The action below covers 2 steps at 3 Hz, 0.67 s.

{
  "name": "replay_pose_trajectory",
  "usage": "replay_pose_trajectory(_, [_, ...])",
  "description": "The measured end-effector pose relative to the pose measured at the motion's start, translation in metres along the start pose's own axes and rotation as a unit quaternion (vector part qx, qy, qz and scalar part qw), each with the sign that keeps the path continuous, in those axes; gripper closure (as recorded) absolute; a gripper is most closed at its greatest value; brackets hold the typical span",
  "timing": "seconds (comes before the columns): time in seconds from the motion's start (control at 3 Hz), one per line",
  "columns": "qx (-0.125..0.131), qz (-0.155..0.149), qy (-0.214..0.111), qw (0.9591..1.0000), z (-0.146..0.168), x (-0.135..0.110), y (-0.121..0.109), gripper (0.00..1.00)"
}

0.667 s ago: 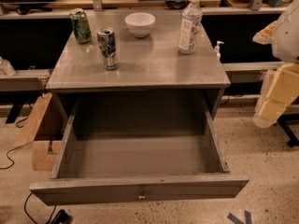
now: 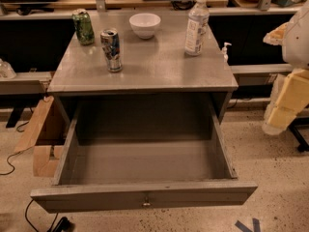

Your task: Close top drawer

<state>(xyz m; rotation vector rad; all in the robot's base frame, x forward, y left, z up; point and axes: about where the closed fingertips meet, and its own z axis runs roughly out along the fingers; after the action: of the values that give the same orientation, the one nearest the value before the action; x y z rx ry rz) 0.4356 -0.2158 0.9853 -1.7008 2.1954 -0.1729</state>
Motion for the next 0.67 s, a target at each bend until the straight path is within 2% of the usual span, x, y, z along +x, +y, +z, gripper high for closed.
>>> replay_pose_trajectory(0.33, [0.007,-0.006,-0.028,0.9996,0.015,0.013,0.029,0.0])
replay_pose_trajectory(0.67, [0.021,0.031,-0.079,0.9961,0.054,0.039,0.083,0.26])
